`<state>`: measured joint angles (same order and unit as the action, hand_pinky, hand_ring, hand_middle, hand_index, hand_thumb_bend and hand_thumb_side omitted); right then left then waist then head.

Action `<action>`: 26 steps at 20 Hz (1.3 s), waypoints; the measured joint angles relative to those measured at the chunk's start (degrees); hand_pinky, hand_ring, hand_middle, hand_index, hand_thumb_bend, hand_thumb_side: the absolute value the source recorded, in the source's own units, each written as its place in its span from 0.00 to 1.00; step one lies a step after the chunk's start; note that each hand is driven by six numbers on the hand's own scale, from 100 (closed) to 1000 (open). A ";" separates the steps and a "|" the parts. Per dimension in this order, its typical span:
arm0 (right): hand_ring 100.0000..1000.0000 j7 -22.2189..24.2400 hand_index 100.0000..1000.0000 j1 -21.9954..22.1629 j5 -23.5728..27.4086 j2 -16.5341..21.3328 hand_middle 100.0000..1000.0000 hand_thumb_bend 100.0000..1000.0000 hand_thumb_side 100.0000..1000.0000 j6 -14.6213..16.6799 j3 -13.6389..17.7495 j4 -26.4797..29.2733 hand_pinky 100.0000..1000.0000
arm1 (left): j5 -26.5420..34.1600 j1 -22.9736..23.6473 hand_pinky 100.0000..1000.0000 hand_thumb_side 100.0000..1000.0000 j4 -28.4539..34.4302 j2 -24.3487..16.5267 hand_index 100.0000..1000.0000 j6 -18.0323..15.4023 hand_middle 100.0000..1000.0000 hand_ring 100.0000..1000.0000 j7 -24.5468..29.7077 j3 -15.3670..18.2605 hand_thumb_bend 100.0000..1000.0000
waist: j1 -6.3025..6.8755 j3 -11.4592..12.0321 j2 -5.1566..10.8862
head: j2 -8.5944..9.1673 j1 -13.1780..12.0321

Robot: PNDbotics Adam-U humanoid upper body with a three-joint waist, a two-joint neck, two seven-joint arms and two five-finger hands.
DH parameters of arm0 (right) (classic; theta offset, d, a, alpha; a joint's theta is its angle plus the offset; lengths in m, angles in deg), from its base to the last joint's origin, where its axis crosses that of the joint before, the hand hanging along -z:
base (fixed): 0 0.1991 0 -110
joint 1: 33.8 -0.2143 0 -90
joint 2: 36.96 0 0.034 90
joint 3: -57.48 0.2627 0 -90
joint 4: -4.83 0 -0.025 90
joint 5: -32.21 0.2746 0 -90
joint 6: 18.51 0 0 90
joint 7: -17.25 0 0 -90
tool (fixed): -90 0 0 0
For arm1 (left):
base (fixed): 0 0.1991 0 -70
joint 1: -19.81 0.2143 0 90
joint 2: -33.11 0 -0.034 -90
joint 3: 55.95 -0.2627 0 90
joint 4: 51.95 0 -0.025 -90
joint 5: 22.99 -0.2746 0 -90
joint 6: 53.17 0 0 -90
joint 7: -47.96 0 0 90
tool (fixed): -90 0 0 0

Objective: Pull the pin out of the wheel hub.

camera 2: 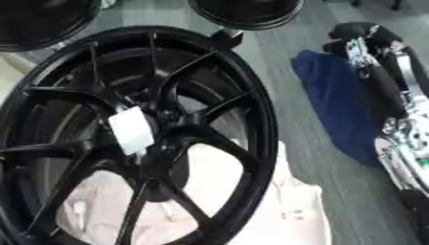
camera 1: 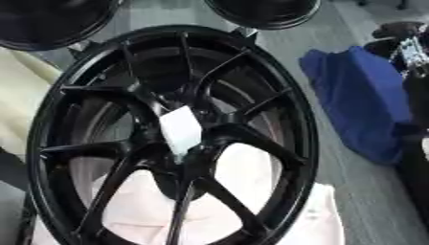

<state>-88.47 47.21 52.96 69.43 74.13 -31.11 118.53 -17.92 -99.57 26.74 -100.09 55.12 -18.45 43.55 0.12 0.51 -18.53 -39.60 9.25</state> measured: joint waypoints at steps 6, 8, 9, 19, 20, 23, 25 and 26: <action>0.64 -0.08 0.65 -0.03 0.00 -0.22 0.61 0.01 0.49 0.11 0.00 0.00 0.80 | 4.66 -0.42 0.90 0.75 1.04 0.54 0.65 1.06 0.50 0.50 -15.14 1.72 0.16 | -0.31 0.29 0.00 | 0.00 0.00; 0.64 -0.08 0.65 -0.03 0.00 -0.30 0.61 0.01 0.48 0.16 0.00 0.00 0.80 | 8.51 -0.17 0.90 0.71 3.79 1.25 0.64 -0.78 0.49 0.49 -21.08 1.73 0.13 | -0.39 0.31 0.00 | 0.00 0.00; 0.64 -0.05 0.65 -0.04 0.00 -0.31 0.61 0.01 0.48 0.20 0.00 0.00 0.80 | 10.53 0.28 0.90 0.70 5.63 1.60 0.64 -2.04 0.49 0.49 -23.85 1.72 0.13 | -0.42 0.31 0.00 | -0.01 0.00; 0.63 0.46 0.65 -0.64 0.12 -0.35 0.61 0.01 0.47 1.07 0.00 0.00 0.80 | 20.64 6.12 0.90 0.66 31.29 13.53 0.65 -9.48 0.50 0.51 -41.62 0.02 0.19 | -1.78 0.26 -0.08 | 0.02 -0.03; 0.63 0.45 0.65 -0.70 0.13 -0.36 0.61 0.01 0.47 1.19 0.01 0.00 0.80 | 20.50 6.43 0.90 0.66 32.64 15.40 0.65 -9.97 0.50 0.51 -42.02 -0.11 0.20 | -1.96 0.24 -0.15 | 0.06 -0.04; 0.63 0.47 0.65 -1.04 0.17 -0.42 0.61 0.01 0.47 1.52 0.02 0.00 0.80 | 19.11 7.45 0.91 0.66 34.45 20.50 0.66 -11.90 0.51 0.52 -41.69 -0.43 0.17 | -2.47 0.21 -0.37 | 0.36 -0.11; 0.63 0.41 0.65 -1.11 0.30 -0.59 0.61 0.01 0.47 1.65 0.03 0.00 0.80 | 17.59 8.13 0.91 0.66 34.74 23.72 0.67 -13.22 0.51 0.52 -40.78 -0.56 0.16 | -2.75 0.20 -0.59 | 0.44 -0.34; 0.63 0.42 0.65 -1.15 0.34 -0.77 0.61 0.01 0.47 1.70 0.03 0.00 0.80 | 16.81 8.41 0.91 0.66 34.74 25.44 0.67 -13.87 0.51 0.52 -40.33 -0.66 0.16 | -2.85 0.20 -0.74 | 0.46 -0.46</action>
